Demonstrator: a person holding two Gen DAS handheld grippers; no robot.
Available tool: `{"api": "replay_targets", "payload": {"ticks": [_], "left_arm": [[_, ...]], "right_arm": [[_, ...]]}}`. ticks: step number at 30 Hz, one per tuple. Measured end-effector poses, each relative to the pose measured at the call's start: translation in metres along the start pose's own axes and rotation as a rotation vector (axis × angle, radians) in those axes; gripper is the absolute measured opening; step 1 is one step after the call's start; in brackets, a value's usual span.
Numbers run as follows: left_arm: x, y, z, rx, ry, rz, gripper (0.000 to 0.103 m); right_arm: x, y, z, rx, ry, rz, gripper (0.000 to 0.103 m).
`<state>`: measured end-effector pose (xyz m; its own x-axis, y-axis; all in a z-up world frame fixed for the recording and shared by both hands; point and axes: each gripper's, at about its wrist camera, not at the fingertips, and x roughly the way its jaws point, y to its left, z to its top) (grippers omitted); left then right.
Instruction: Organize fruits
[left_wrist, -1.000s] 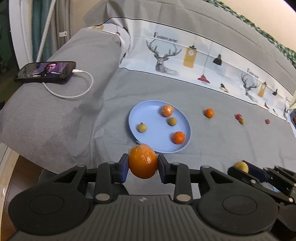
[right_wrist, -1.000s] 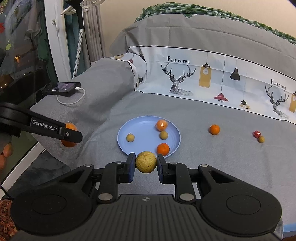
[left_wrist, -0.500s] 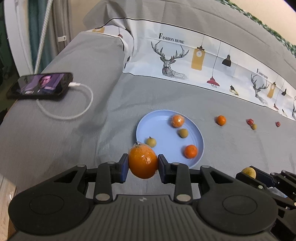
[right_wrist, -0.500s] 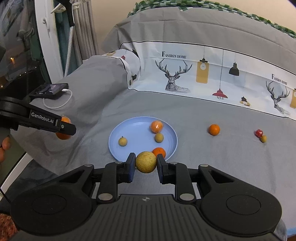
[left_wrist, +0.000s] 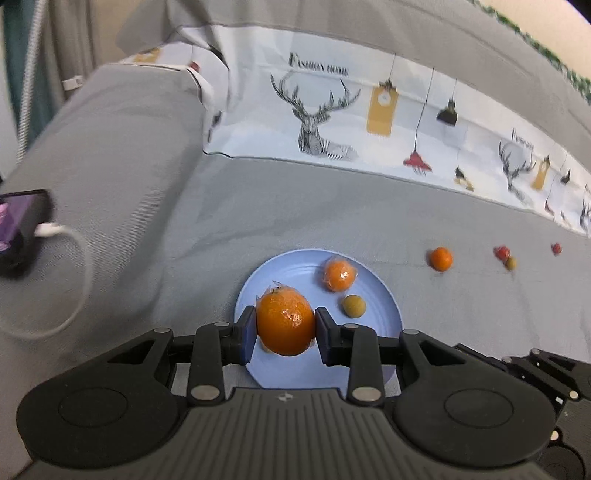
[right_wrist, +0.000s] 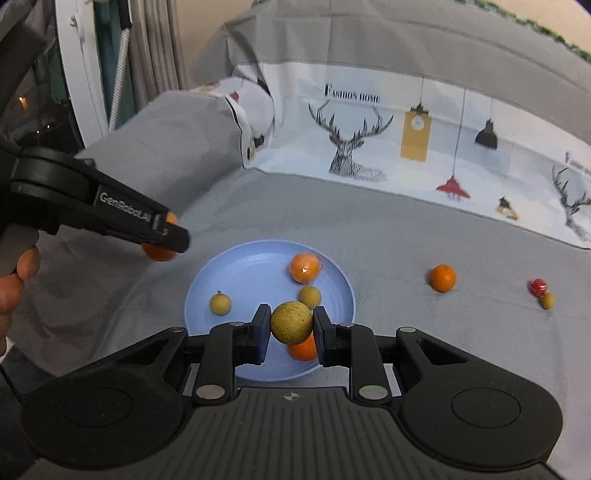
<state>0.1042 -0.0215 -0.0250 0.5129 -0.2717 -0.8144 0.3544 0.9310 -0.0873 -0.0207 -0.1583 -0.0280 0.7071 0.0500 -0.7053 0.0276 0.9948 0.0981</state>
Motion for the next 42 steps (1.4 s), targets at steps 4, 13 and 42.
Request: {"api": "replay_targets", "payload": {"ticks": [4,13,42], "left_arm": [[0.035,-0.002,0.002,0.012,0.048,0.006,0.037],[0.088,0.000,0.000,0.047,0.124,0.057,0.037],[-0.050,-0.009,-0.086,0.003,0.177,0.206,0.103]], "right_arm": [[0.034,-0.007,0.001,0.019,0.051,0.027,0.025],[0.085,-0.014,-0.005,0.008,0.143,0.019,0.025],[-0.069,-0.006,-0.039,0.109,0.060,-0.015,0.101]]}}
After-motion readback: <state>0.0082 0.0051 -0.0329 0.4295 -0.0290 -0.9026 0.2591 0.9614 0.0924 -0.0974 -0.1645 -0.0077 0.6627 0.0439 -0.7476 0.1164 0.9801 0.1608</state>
